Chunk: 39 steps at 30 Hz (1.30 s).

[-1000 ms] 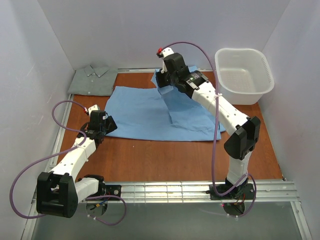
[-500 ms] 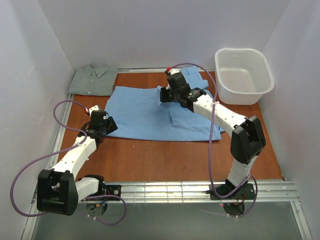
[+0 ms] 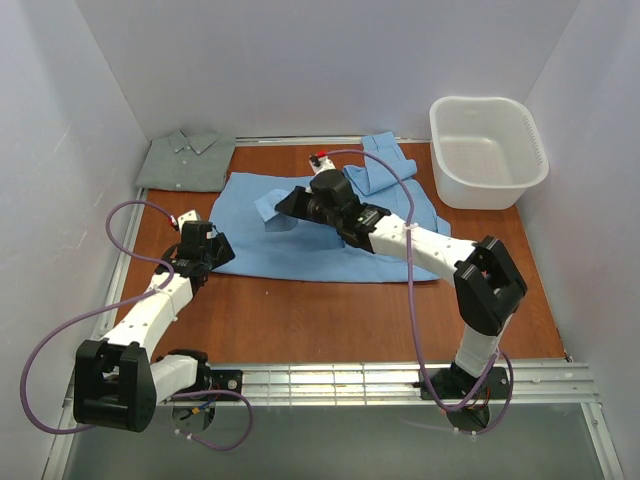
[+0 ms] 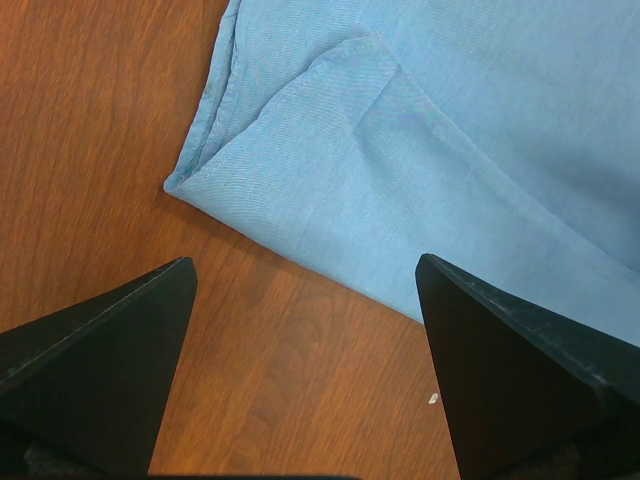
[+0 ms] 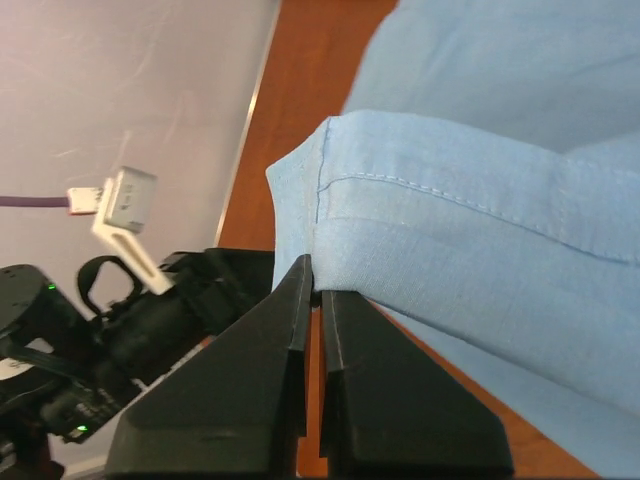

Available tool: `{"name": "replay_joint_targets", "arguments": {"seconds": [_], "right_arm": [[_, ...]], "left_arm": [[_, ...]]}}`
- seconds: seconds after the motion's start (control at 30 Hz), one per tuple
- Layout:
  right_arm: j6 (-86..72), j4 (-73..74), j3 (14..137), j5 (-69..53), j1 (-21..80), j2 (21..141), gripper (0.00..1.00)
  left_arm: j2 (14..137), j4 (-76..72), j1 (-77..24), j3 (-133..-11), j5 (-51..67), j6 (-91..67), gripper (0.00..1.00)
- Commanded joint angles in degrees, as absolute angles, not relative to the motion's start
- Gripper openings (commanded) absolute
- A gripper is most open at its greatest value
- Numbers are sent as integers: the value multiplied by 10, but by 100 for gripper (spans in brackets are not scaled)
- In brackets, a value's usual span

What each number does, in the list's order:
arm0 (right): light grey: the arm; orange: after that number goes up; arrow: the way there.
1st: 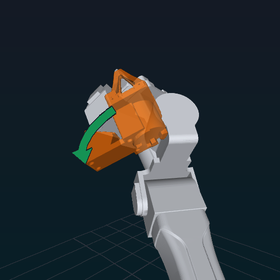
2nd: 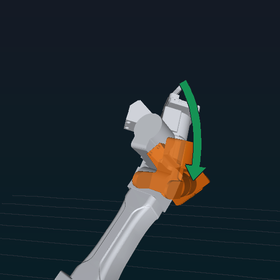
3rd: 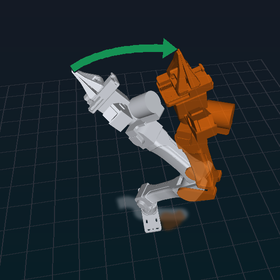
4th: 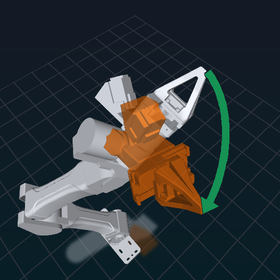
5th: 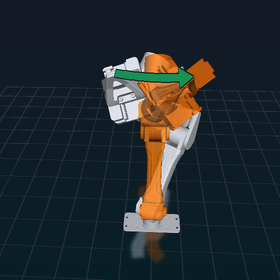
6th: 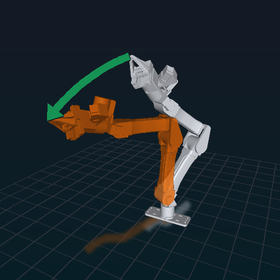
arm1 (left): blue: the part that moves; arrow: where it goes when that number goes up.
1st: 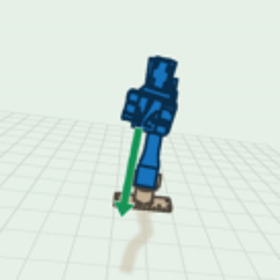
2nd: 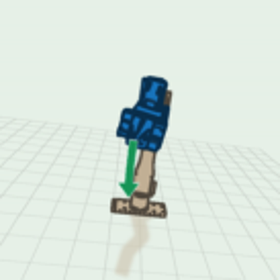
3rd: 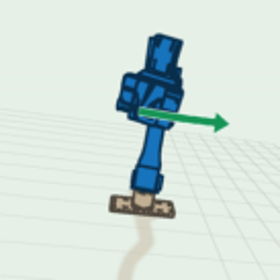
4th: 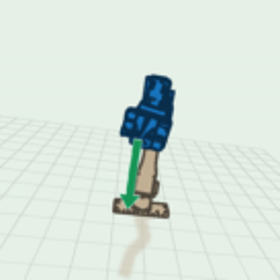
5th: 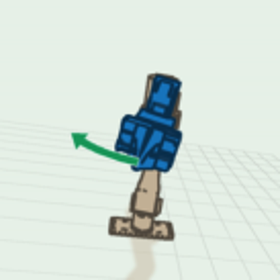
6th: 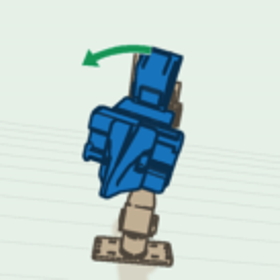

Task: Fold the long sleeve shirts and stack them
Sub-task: Fold the shirt

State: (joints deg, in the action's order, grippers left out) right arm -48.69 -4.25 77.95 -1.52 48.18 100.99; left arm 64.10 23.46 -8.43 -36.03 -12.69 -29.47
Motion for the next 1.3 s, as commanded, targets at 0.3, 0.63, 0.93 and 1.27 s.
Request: {"name": "replay_joint_targets", "arguments": {"seconds": [0.3,0.63,0.93,1.27], "right_arm": [[-528,-120,721,-62,550,1043,43],[-289,139,713,-29,485,930,68],[-220,156,538,-20,396,768,68],[-229,155,420,-2,345,658,86]], "left_arm": [[617,232,-85,-361,-130,-294,84],[624,316,-86,-445,-34,-328,84],[664,302,-98,-407,93,-490,83],[678,244,-141,-361,69,-638,83]]}}
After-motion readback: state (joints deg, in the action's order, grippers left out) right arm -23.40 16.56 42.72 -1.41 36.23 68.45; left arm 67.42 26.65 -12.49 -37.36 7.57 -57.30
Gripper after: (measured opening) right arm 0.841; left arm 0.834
